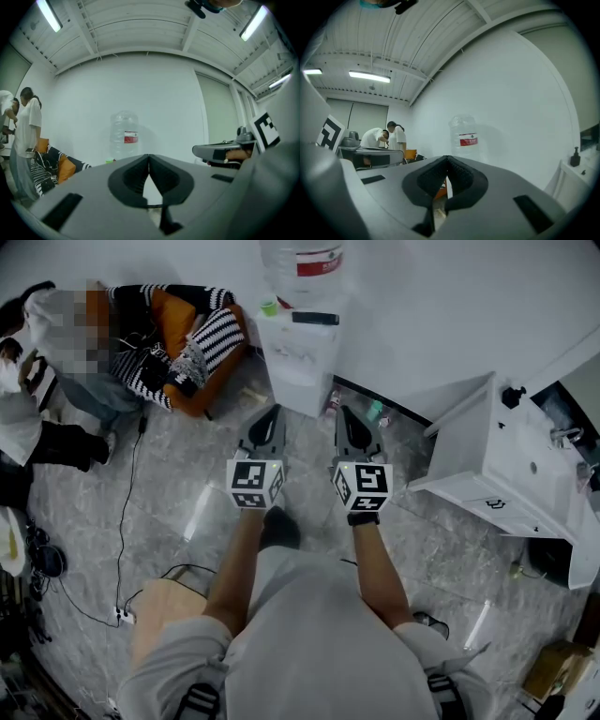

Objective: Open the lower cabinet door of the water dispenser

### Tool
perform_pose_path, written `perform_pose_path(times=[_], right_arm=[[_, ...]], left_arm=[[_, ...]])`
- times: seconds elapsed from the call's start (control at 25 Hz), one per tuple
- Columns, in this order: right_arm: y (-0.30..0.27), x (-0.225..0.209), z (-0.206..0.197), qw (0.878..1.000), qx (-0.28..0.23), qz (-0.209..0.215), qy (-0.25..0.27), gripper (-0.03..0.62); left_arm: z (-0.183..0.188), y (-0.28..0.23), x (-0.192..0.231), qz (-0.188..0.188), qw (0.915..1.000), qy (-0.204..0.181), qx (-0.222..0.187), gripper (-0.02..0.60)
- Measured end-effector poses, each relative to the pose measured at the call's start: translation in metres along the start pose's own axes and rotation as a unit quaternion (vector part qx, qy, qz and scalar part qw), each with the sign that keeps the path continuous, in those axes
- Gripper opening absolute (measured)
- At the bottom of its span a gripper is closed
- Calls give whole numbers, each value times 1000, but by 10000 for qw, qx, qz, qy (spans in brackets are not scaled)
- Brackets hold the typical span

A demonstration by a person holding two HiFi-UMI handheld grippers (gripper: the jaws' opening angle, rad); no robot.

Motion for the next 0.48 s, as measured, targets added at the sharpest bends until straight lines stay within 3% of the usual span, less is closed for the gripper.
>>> perform_pose_path(times=[0.48], right_arm=[[-141, 6, -43, 9974, 639, -315, -145, 6]], left_arm=[[-58, -102, 102, -600, 9972, 270, 366, 12]])
Point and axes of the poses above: the fingertips, and each gripper's own axes: y backward along the fingers, x to its left, z out of its top, the point moved 8 cm from there along y, backward along the fingers, and after that the axes turned 11 degrees about -y, right-handed, at the moved point
